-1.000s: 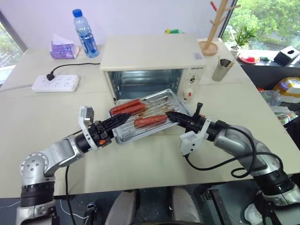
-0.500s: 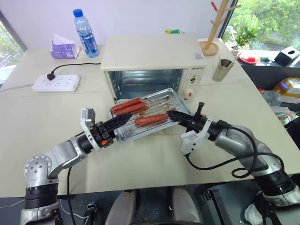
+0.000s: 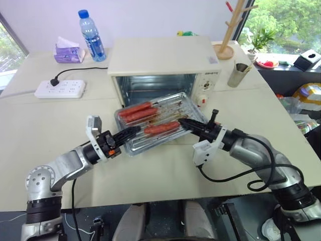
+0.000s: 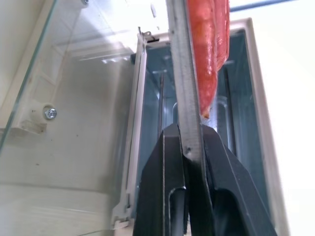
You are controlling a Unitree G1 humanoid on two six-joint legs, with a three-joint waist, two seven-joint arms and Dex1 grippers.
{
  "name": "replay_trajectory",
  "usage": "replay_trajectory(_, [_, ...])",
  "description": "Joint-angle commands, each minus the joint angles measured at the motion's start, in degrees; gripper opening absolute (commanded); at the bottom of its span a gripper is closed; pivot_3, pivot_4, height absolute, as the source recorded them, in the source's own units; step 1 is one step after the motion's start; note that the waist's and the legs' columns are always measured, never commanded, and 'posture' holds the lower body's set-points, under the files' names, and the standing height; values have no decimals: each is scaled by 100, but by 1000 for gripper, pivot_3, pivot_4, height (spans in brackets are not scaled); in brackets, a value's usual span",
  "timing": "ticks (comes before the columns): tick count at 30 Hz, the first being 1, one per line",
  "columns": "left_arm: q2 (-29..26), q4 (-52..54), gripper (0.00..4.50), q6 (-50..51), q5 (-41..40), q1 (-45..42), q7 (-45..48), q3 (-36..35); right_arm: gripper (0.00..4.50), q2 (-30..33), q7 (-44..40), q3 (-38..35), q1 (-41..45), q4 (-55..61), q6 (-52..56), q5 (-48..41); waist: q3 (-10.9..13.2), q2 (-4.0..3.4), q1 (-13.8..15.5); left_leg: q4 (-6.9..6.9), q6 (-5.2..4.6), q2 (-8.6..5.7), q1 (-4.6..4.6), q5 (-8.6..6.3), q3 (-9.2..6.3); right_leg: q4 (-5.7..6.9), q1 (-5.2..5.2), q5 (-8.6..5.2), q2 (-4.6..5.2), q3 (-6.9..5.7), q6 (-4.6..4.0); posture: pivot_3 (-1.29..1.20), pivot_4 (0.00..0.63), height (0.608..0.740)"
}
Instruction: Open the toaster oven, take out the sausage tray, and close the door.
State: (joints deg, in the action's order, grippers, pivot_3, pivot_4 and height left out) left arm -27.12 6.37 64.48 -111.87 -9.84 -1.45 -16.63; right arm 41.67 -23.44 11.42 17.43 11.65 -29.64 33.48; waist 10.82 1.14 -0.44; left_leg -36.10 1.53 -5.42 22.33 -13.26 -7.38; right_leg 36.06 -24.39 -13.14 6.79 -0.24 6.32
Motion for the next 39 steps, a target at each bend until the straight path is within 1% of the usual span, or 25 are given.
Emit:
replay_trajectory(1, [-56,99,61,68,-113,-102,142,-58,0,-23,78,-237,16,232,-6,-162,0,0,0,0,0,0,0,0,0,0,0,0,0,0,0,0,150,739])
replay_trajectory(10, [-110,14,61,180,-113,-78,243,-115,0,21,32,-275,31,242,8,-207,0,0,0,1,0,0,0,0,0,-1,0,0,0,0,-1,0,150,739])
replay_trajectory(16, [-178,-34,61,283,-113,162,325,-297,0,262,-283,-396,-151,374,-4,-570,0,0,0,2,0,0,0,0,0,-4,0,0,0,0,-1,0,150,739])
replay_trajectory(19, [-216,-5,0,319,-113,287,405,-354,1108,317,-391,-494,-200,428,91,-783,0,0,-4,6,-1,2,0,-1,0,-6,0,-1,0,0,-1,0,150,739])
replay_trajectory(21, [-176,22,0,275,-113,336,404,-372,2061,361,-488,-488,-208,448,143,-782,1,-1,-5,5,-1,3,1,-1,0,-6,0,-1,0,0,-2,0,150,739])
replay_trajectory(23, [-95,56,0,225,-113,372,390,-399,3111,397,-577,-484,-250,470,159,-795,1,-1,1,5,-2,3,0,-1,1,-7,0,-2,0,0,-3,0,150,739])
replay_trajectory(27, [-6,110,0,169,-113,442,359,-414,3111,452,-659,-571,-403,535,104,-951,1,-1,20,6,-3,2,2,-2,1,-12,0,-2,1,0,-3,0,150,739])
replay_trajectory(30, [19,201,0,100,-113,588,341,-495,3111,568,-812,-774,-659,608,173,-1405,1,-1,68,5,-3,2,4,-2,2,-15,0,-1,2,1,-3,0,150,739])
replay_trajectory(34, [26,435,0,-87,-113,973,305,-861,3111,926,-1174,-1222,-1151,650,41,-2315,1,-2,96,6,-6,5,4,-4,7,-19,0,-2,3,3,-4,0,150,739])
replay_trajectory(36, [74,629,0,-234,-113,1251,279,-1150,3111,959,-1332,-1428,-1325,580,290,-2835,1,-1,96,6,-10,9,5,-7,10,-25,2,-2,3,5,-6,0,150,739])
replay_trajectory(39, [176,970,0,-471,-113,1701,253,-1507,3111,869,-1508,-1564,-1387,265,709,-3334,1,-2,107,6,-11,17,5,-8,12,-37,4,4,0,6,-15,0,150,739])
